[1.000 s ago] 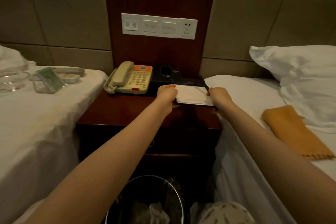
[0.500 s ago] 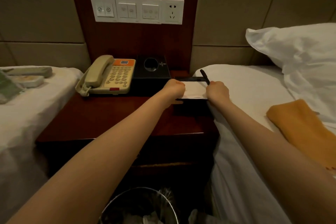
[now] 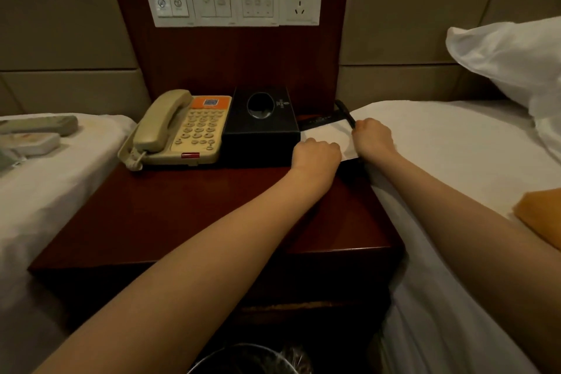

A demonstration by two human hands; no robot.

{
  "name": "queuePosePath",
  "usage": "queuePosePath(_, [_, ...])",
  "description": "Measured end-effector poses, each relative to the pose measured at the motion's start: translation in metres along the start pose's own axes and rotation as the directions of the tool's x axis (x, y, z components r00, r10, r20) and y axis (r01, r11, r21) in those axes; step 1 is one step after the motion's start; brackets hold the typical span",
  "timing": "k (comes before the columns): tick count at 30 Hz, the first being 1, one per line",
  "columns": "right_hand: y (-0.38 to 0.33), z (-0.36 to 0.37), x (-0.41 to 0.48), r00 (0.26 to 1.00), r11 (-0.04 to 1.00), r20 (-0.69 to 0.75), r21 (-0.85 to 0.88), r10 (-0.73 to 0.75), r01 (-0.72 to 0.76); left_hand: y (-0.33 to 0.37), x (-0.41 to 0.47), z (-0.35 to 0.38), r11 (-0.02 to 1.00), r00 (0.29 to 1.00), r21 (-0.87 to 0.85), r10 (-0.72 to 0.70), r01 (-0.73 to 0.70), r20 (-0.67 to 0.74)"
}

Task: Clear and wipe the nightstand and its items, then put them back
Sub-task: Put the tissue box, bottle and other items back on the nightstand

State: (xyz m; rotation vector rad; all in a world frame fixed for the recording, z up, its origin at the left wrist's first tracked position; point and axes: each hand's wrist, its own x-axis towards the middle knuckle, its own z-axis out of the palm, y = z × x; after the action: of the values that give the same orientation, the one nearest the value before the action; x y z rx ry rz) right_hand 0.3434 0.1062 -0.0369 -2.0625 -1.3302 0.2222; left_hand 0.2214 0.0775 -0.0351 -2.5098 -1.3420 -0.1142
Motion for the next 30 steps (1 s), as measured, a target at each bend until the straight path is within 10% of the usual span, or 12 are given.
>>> queuePosePath(15, [0.003, 0.013, 0.005, 0.987, 0.993, -0.131, 0.060, -0.089, 0.097, 0.001, 0.031, 0.018, 0.928, 0.991, 0.348, 0.124, -0.134, 0.051])
queuePosePath(30, [0.004, 0.016, 0.012, 0.951, 0.872, -0.038, -0.413, -0.306, 0.264, 0.007, 0.028, 0.027, 0.871, 0.986, 0.463, 0.126, -0.164, 0.111])
